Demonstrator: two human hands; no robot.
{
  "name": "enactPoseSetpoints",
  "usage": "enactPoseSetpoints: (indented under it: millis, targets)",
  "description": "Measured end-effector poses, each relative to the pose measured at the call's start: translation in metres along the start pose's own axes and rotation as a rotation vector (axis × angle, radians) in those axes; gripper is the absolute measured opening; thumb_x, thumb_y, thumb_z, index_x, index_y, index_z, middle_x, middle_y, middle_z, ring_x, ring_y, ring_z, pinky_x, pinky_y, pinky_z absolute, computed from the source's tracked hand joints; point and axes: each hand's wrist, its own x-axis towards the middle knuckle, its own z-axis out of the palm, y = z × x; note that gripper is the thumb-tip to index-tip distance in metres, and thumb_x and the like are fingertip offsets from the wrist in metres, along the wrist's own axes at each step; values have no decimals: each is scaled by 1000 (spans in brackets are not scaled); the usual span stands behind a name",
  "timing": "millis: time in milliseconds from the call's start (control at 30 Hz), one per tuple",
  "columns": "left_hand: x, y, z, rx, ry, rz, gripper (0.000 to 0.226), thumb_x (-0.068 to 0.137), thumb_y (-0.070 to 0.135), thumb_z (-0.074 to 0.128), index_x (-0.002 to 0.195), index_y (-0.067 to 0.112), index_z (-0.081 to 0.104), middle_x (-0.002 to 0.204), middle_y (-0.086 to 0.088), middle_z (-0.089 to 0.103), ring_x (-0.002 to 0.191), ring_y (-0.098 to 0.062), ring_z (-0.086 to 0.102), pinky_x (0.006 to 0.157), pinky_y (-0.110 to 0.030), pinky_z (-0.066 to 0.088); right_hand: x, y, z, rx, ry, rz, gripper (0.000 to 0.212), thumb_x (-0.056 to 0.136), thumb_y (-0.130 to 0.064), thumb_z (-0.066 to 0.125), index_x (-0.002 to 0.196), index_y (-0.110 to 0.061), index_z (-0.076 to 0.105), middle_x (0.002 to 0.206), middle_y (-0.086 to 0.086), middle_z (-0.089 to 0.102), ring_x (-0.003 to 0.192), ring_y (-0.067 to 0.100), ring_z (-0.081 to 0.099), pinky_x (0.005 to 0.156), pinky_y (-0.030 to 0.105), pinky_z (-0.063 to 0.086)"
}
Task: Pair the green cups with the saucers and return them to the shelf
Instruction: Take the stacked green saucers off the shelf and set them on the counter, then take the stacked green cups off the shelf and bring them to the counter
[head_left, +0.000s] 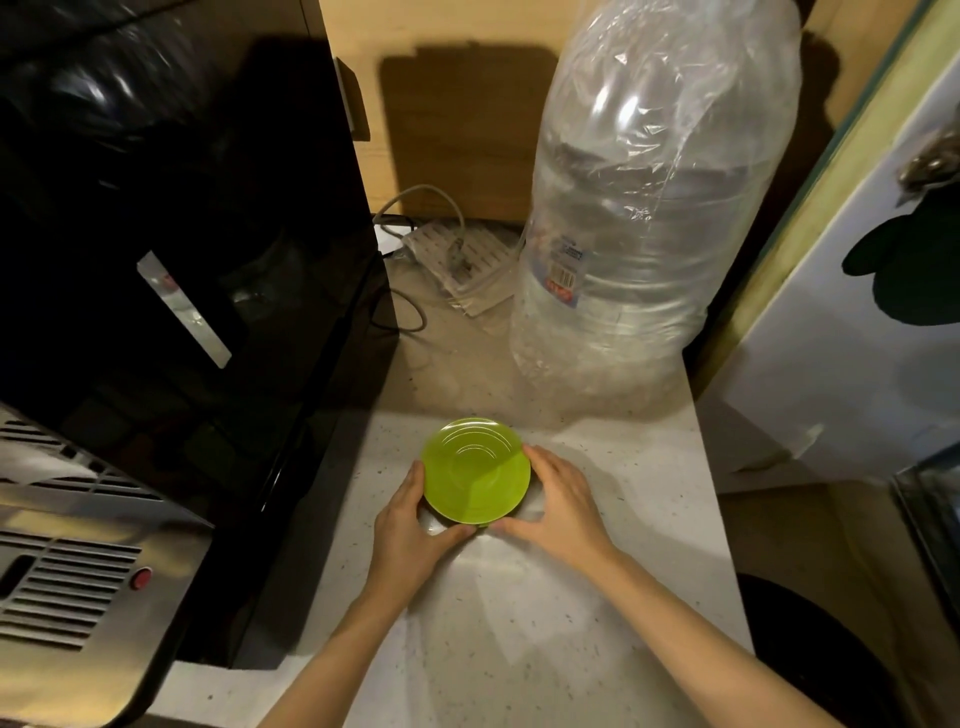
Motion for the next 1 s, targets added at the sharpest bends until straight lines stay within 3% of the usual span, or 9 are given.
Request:
enactPoseSetpoints:
  millis: [167, 333, 433, 500, 633, 700, 833, 1000]
  targets:
    - [5, 7, -6, 51, -59, 21, 94, 58, 26, 83, 138, 19, 33, 138, -2, 47, 122, -13, 43, 97, -23, 36, 0, -4, -14, -80, -75, -23, 105, 58, -56, 76, 143, -22, 25, 152, 3, 31, 140, 23, 25, 115, 36, 19]
    - [24, 28, -21, 297, -175, -41, 73, 55, 34, 83, 119, 17, 53, 120, -8, 63, 107, -23, 57, 77, -23, 40, 2, -14, -45, -46, -129, -28, 97, 59, -43, 81, 140, -20, 33, 147, 6, 40, 137, 22, 32, 109, 30, 26]
    - [39, 54, -30, 350, -195, -75, 80, 66, 38, 77, 132, 9, 42, 138, -14, 47, 126, -27, 44, 98, -29, 37, 5, -22, -73, 43, -66, -22, 86, 64, -38, 79, 137, -17, 39, 134, 6, 55, 125, 19, 49, 100, 26, 36]
    - [49, 80, -37, 358, -170, 6, 82, 70, 41, 73, 136, 8, 36, 143, -15, 41, 132, -28, 39, 105, -32, 32, 7, -33, -97, 83, -28, -20, 78, 68, -35, 77, 135, -16, 41, 121, 7, 63, 115, 19, 57, 93, 23, 40]
    - [68, 152, -51, 236, -108, 223, 70, 72, 41, 70, 128, 6, 49, 133, -13, 55, 123, -23, 51, 99, -30, 39, 14, -62, -156, 100, 11, -64, 72, 72, -35, 74, 134, -17, 41, 115, 8, 65, 101, 18, 62, 85, 25, 45]
    - [74, 190, -60, 165, -69, 319, 55, 73, 38, 71, 116, 6, 59, 118, -12, 65, 109, -22, 61, 91, -30, 46, 15, -78, -191, 86, 59, -114, 71, 72, -36, 74, 133, -20, 42, 113, 6, 66, 96, 16, 64, 83, 25, 47]
    - [76, 264, -80, 19, 81, 529, 34, 75, 37, 69, 99, 13, 69, 90, 1, 70, 81, -7, 64, 65, -7, 44, 12, -113, -264, 76, 196, -202, 60, 73, -28, 75, 127, -18, 50, 104, 2, 66, 84, 9, 64, 72, 12, 48]
    - [75, 357, -113, -103, 108, 690, 37, 75, 37, 68, 103, 13, 68, 97, -3, 70, 87, -12, 64, 77, -24, 50, 2, -162, -349, 52, 413, -328, 55, 72, -24, 76, 122, -16, 54, 93, -2, 66, 75, 0, 61, 67, 7, 49]
